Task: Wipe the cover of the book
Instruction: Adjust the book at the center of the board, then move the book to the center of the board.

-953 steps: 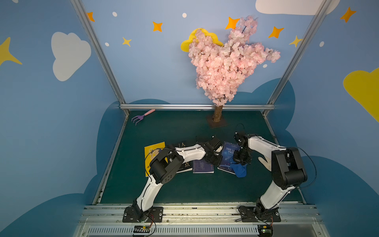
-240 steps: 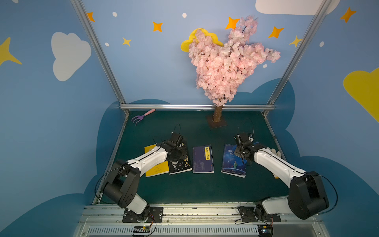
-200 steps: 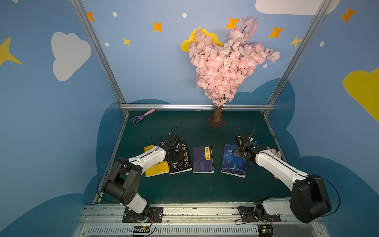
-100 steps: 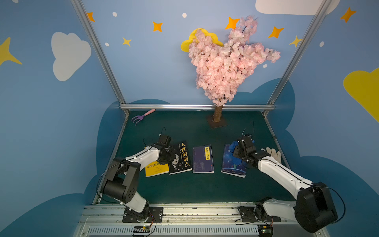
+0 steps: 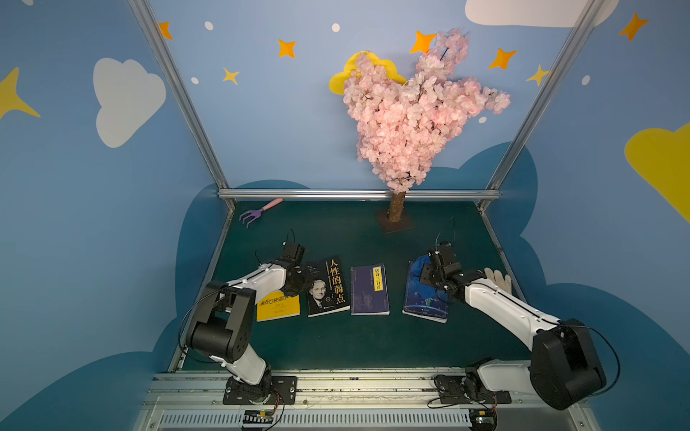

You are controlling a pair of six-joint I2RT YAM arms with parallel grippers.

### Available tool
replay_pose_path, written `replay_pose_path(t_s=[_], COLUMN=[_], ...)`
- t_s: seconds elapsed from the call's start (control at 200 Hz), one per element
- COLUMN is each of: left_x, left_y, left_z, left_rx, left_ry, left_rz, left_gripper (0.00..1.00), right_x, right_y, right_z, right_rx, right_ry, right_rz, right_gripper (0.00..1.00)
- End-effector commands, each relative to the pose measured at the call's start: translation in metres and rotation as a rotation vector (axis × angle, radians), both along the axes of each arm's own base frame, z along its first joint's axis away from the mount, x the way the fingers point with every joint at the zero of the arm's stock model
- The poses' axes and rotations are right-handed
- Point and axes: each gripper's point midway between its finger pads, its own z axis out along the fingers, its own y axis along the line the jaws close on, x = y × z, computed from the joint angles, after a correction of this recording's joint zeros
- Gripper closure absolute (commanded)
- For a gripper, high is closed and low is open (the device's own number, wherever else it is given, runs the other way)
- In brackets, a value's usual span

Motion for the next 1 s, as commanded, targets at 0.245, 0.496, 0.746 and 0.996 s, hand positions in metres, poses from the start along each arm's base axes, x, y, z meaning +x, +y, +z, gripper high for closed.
replay_pose_path(t_s=[0.245, 0.496, 0.746, 0.996], left_x=[0.024, 0.017, 0.014, 0.006], left_y=[-0.02, -0.027, -0.033, -0.051], left_z=[-0.003, -0.016, 0.002, -0.003], left_rx=[-0.065, -0.106, -0.152, -0.28], left_ry=[-0.104, -0.098, -0.143, -0.109], left_rz=[-0.055, -0.096, -0.091, -0.087], left_gripper=[0.61, 0.66, 0.69, 0.75], right_x=[0.003, 0.001, -0.002, 0.003], right_y=[-0.015, -0.024, 0.046, 0.172], right_z=[0.018, 0.024, 0.06, 0.06], right_rx=[-0.078, -0.113, 0.087, 0.217], right_ry=[-0.061, -0.088, -0.023, 0.128], right_rz=[-0.038, -0.048, 0.208, 0.399], right_gripper=[1.0, 1.0, 1.0, 1.0])
